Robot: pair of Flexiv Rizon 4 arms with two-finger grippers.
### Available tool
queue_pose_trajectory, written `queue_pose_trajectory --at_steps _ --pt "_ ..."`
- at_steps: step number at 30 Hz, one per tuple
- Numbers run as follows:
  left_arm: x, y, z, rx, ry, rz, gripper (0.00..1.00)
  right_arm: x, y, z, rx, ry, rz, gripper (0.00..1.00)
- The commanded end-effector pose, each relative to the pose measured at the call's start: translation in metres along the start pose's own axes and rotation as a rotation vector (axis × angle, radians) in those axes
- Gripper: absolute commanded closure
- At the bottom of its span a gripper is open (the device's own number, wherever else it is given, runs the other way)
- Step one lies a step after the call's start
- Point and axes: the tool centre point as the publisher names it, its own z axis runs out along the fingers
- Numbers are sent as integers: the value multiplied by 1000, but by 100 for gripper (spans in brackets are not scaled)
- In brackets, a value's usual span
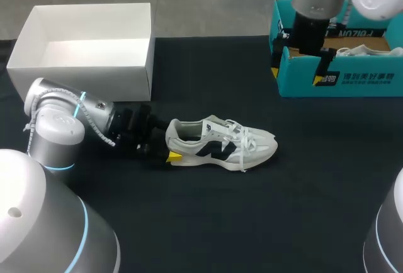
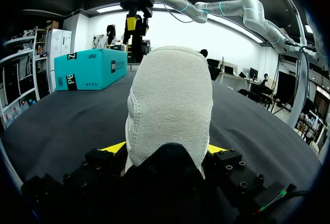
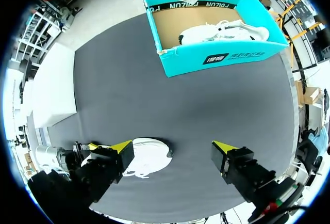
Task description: Take the shoe out of the shoebox, open the shoe tongue, remove and reinsert the insole, then place the shoe into the shoebox
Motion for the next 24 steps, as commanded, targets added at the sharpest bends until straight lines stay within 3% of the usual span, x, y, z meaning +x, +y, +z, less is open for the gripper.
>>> queue_pose_trajectory --at_steps 1,13,24 --pt "1 -1 -1 -2 0 -1 100 20 -12 9 -9 -9 7 0" --pt "1 -1 -1 -2 0 -1 100 82 -54 16 -47 -110 -14 0" --pt "1 -1 -1 -2 0 -1 100 126 -82 19 -89 -179 -32 0"
